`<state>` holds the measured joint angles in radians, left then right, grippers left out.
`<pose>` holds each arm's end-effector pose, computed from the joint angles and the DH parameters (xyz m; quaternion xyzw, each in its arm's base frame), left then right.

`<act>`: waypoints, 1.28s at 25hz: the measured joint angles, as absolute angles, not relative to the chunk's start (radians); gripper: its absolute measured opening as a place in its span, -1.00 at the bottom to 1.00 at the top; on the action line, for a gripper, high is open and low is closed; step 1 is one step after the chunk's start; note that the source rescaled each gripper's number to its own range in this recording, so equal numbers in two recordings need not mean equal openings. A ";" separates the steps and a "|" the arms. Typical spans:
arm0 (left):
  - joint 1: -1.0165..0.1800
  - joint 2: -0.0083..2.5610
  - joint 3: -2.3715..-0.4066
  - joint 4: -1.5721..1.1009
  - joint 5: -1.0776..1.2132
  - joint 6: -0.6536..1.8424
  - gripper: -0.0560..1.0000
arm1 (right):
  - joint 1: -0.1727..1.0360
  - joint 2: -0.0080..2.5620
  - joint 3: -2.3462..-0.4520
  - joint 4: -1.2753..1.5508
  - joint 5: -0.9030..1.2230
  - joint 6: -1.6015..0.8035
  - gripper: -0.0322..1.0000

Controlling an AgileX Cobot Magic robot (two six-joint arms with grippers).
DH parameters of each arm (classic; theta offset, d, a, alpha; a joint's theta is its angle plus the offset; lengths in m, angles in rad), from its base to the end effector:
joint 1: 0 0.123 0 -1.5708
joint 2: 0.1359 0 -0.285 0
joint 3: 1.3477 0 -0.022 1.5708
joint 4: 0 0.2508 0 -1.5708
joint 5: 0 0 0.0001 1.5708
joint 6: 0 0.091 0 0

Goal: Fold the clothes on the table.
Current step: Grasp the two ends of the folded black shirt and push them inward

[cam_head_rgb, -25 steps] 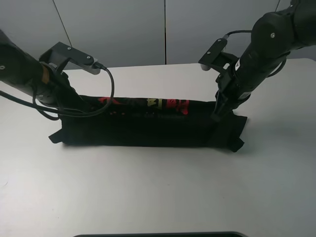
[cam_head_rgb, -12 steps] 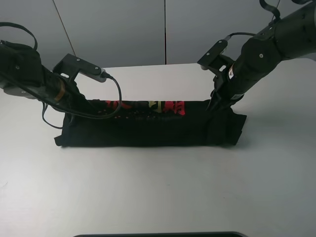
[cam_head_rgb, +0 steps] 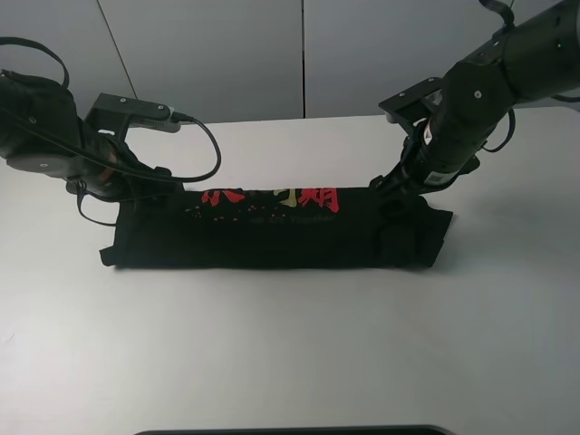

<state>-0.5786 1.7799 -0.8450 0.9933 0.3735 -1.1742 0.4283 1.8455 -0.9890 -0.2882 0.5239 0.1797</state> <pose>0.2842 -0.1523 0.1422 0.1347 0.9470 0.0414 0.2887 0.3105 0.1275 0.1395 -0.2338 0.9585 -0.0433 0.1571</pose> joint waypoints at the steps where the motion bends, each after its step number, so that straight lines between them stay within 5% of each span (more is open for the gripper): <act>1: -0.579 1.780 -0.860 0.924 0.383 -1.092 1.00 | 0.428 1.845 -1.004 -0.271 0.561 0.187 1.00; 7: -0.548 1.781 -0.984 0.491 0.561 -0.615 1.00 | 0.428 1.845 -1.064 -0.091 0.660 0.142 1.00; 16: -0.324 1.781 -1.029 0.133 0.668 -0.214 1.00 | 0.428 1.845 -1.064 0.000 0.707 0.138 1.00; 32: -0.310 1.898 -1.033 0.101 0.645 -0.155 1.00 | 0.383 1.865 -1.068 0.087 0.735 0.243 1.00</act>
